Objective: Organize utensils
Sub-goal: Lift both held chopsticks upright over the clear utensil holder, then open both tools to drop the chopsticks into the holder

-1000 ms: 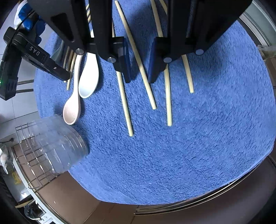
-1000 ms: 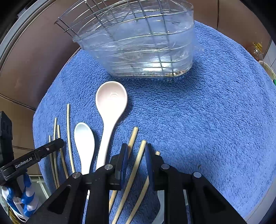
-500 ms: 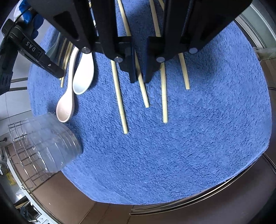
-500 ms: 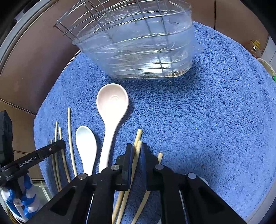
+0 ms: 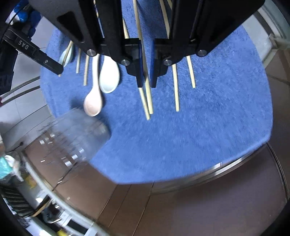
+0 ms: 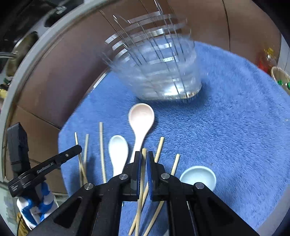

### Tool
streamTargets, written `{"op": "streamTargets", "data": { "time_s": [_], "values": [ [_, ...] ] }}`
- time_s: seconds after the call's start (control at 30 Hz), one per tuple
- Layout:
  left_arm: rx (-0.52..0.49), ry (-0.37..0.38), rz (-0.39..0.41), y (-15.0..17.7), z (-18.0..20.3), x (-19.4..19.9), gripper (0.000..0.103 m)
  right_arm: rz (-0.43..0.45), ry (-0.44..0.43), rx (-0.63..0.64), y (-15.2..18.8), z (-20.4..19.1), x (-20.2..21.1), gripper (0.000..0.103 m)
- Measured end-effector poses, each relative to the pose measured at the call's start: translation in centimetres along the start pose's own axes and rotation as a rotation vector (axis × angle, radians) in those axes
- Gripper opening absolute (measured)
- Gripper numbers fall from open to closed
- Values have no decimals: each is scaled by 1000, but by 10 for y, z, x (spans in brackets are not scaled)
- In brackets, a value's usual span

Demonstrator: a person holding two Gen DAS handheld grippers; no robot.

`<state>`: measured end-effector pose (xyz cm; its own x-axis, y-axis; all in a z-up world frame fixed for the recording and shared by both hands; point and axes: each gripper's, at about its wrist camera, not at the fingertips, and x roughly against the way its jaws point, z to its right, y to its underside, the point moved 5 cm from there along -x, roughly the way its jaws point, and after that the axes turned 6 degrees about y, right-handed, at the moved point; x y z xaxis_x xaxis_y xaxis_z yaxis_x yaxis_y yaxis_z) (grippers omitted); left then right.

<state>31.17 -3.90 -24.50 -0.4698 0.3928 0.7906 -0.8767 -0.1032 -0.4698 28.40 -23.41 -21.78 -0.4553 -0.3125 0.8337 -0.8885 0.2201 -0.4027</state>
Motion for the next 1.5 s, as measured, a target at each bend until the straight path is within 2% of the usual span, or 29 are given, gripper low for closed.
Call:
{"op": "streamTargets", "data": {
  "time_s": [0.2, 0.37, 0.47, 0.67, 0.8, 0.93, 1.07, 1.23, 1.5],
  "values": [
    [-68, -12, 119, 13, 9, 40, 5, 150, -41, 57, 20, -9, 55, 6],
    [-63, 20, 194, 21, 10, 77, 4, 237, -55, 98, 33, -24, 88, 6],
    [-72, 41, 244, 21, 27, 93, 4, 295, -62, 125, 39, -30, 112, 6],
    [-114, 85, 357, -3, 62, 135, 4, 443, -91, 148, 13, -41, 161, 6],
    [-141, 131, 471, -41, 94, 163, 4, 582, -94, 153, -23, -46, 199, 6],
    [-149, 178, 590, -88, 126, 179, 4, 739, -62, 151, -68, -47, 227, 6],
    [-182, 185, 647, -127, 151, 167, 4, 820, -11, 150, -109, -45, 224, 6],
    [-176, 197, 658, -166, 170, 120, 4, 838, 70, 145, -155, -31, 178, 6],
    [-220, 133, 644, -177, 175, 46, 4, 789, 165, 154, -165, -10, 115, 6]
  ]
}}
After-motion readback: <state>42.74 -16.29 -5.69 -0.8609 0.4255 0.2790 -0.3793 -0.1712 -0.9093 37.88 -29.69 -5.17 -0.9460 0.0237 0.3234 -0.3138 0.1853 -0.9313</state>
